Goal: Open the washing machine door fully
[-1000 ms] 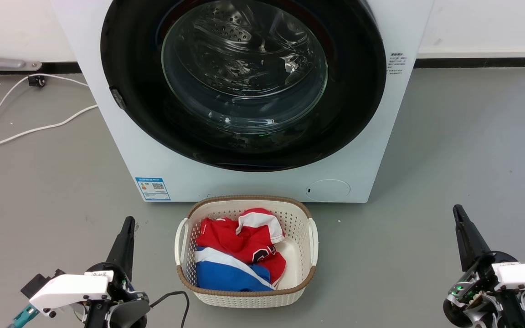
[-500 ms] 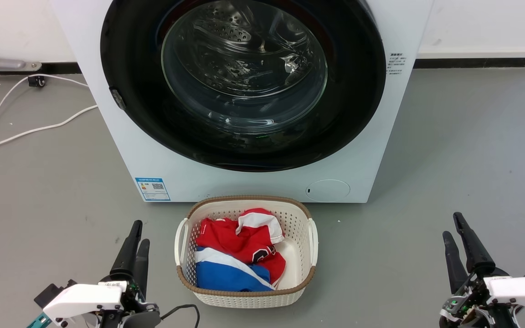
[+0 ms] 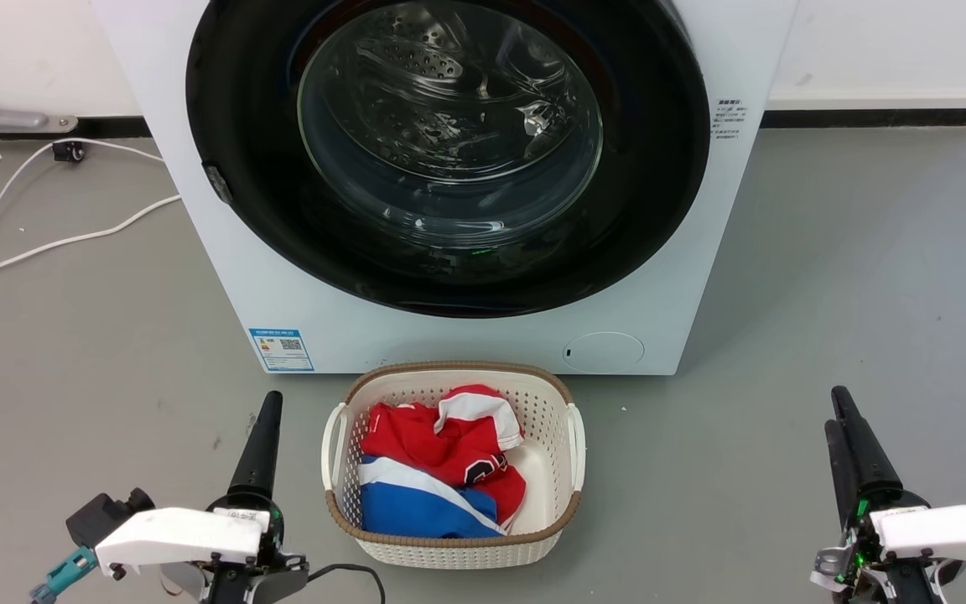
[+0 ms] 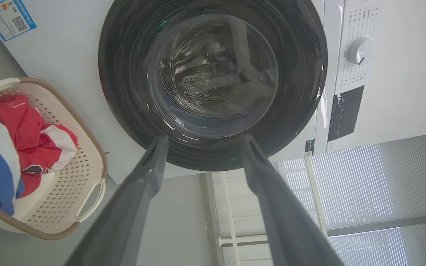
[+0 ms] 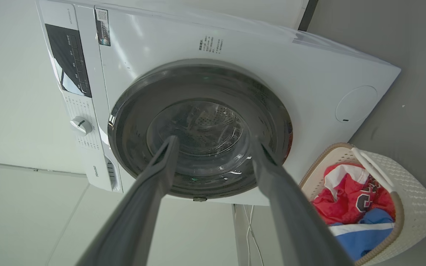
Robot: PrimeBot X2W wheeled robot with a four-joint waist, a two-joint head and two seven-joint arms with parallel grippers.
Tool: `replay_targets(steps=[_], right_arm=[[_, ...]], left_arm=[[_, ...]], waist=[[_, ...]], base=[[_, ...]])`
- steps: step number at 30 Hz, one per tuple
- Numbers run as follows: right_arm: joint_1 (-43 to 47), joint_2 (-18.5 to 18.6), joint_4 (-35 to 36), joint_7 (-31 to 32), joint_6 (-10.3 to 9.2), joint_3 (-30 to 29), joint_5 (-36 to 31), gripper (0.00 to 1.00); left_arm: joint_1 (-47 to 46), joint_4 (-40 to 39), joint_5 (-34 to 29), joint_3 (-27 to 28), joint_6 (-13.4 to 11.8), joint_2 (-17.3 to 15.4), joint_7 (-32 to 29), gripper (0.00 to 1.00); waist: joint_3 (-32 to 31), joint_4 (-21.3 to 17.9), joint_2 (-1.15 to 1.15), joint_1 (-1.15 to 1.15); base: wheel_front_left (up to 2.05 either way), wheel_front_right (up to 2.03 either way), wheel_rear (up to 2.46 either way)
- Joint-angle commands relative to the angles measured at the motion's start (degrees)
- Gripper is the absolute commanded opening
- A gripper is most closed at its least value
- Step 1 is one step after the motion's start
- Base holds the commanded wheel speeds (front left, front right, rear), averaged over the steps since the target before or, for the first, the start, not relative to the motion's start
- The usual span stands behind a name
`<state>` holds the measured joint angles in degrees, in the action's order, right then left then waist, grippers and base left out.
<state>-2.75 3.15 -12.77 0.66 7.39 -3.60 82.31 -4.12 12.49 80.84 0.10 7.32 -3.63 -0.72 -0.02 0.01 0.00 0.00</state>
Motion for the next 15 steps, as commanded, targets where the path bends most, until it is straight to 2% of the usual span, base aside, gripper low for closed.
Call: replay_targets(steps=[1,8,15], right_arm=[[-0.8,0.3,1.7,-0.8,0.03,0.2,-3.6,1.00],[-0.5,0.0,2.5,-2.4,0.04,0.3,-11.7,1.00],[-0.4,0.5,2.9,-3.6,0.05,0.6,-22.8,1.00]], left_arm=[[-1.3,-1.6,-3.7,-0.4,0.1,-0.5,0.8,1.00],[-1.0,-2.6,-12.8,-1.7,0.1,-0.9,2.4,1.00],[-1.0,-2.4,-21.0,-2.6,0.1,-1.7,3.7,1.00]], waist=[[0.0,0.0,0.00,0.00],[-0.3,0.1,0.00,0.00],[-0.5,0.1,0.00,0.00]], base=[[0.00,0.00,0.00],[0.00,0.00,0.00],[0.00,0.00,0.00]])
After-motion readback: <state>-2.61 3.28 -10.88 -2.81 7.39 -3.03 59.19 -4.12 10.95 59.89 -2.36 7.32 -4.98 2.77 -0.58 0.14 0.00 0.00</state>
